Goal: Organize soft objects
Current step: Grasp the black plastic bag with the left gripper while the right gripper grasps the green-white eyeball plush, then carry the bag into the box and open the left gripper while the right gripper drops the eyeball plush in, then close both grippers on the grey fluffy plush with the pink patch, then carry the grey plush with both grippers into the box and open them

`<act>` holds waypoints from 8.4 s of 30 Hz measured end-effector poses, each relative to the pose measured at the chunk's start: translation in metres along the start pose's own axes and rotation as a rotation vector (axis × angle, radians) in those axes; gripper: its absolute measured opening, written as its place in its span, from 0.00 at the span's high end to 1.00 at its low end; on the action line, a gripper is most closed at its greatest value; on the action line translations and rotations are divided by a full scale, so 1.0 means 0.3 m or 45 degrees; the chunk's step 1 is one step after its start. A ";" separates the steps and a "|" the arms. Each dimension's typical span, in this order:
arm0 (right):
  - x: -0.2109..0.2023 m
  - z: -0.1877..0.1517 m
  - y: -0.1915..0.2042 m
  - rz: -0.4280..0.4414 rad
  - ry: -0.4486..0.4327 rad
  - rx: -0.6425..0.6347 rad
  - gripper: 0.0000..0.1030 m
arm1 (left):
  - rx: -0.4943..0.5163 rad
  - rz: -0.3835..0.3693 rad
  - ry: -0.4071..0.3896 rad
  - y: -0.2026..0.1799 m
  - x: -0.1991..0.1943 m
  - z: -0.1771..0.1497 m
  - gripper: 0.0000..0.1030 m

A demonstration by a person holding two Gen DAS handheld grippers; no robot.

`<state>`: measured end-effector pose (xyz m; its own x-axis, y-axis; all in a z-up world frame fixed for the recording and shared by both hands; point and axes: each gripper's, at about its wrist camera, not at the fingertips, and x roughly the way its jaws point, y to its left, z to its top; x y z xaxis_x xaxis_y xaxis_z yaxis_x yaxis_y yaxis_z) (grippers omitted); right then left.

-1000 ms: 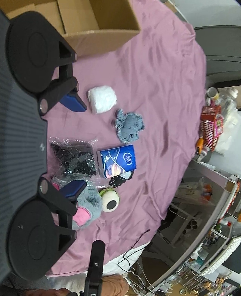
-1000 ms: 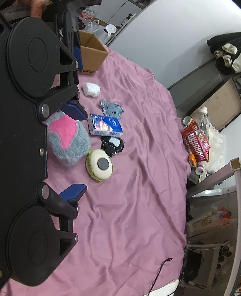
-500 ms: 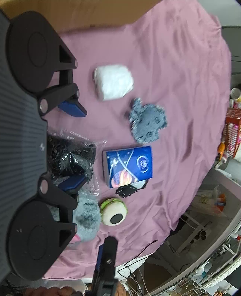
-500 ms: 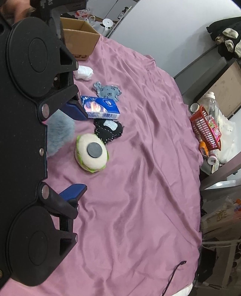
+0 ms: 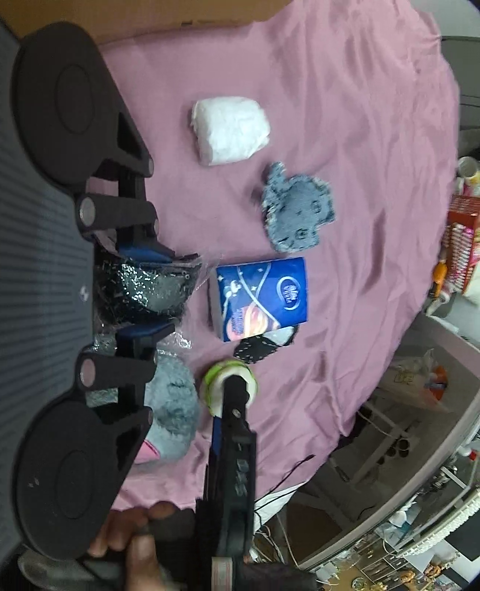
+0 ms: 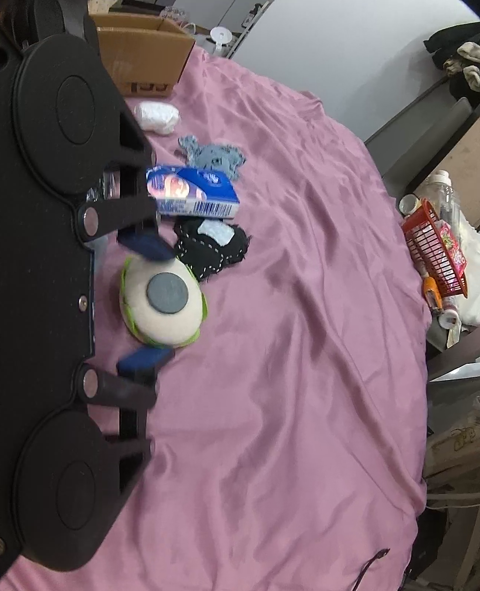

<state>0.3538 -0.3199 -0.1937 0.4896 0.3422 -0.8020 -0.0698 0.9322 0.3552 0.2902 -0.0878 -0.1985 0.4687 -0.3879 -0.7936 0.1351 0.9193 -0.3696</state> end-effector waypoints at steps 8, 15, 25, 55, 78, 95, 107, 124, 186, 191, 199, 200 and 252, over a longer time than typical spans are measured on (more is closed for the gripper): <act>-0.088 -0.003 0.014 -0.037 -0.100 -0.020 0.67 | -0.058 0.041 -0.149 0.035 -0.137 0.008 0.70; -0.216 -0.012 0.057 -0.043 -0.210 -0.023 0.67 | -0.050 0.039 -0.234 0.022 -0.238 -0.006 0.70; -0.316 -0.065 0.211 0.021 -0.279 -0.062 0.67 | -0.087 0.091 -0.343 0.090 -0.415 -0.038 0.70; -0.288 -0.254 0.816 0.306 -0.213 -0.333 0.67 | -0.364 0.265 -0.386 0.515 -0.679 -0.216 0.69; -0.292 -0.298 0.840 0.378 -0.125 -0.329 0.38 | -0.504 0.311 -0.424 0.479 -0.789 -0.266 0.27; -0.434 -0.264 0.480 0.154 -0.224 -0.174 0.19 | -0.241 0.241 -0.364 0.285 -0.723 -0.168 0.24; -0.471 -0.276 0.276 0.074 -0.270 -0.112 0.32 | -0.169 0.159 -0.309 0.196 -0.638 -0.076 0.24; -0.400 -0.305 0.058 -0.033 -0.182 0.020 0.65 | 0.128 0.069 -0.188 -0.033 -0.397 -0.051 0.24; -0.348 -0.256 0.116 0.130 -0.135 0.055 0.78 | 0.158 -0.157 -0.059 -0.174 -0.189 -0.030 0.70; -0.362 -0.253 0.167 0.144 -0.165 0.012 0.78 | 0.142 -0.154 -0.103 -0.146 -0.235 -0.025 0.70; -0.378 -0.247 0.271 0.159 -0.200 -0.057 0.78 | 0.103 -0.139 -0.175 -0.081 -0.320 -0.031 0.70; -0.379 -0.247 0.285 0.163 -0.201 -0.067 0.78 | 0.101 -0.131 -0.186 -0.071 -0.329 -0.032 0.70; -0.105 -0.301 0.968 0.325 -0.062 -0.443 0.72 | -0.278 0.120 -0.324 0.565 -0.630 -0.140 0.70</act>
<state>0.2395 -0.0493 -0.1086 0.4585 0.5687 -0.6829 -0.4789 0.8054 0.3492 0.1879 0.1385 -0.1315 0.6766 -0.2475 -0.6935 -0.0962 0.9040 -0.4166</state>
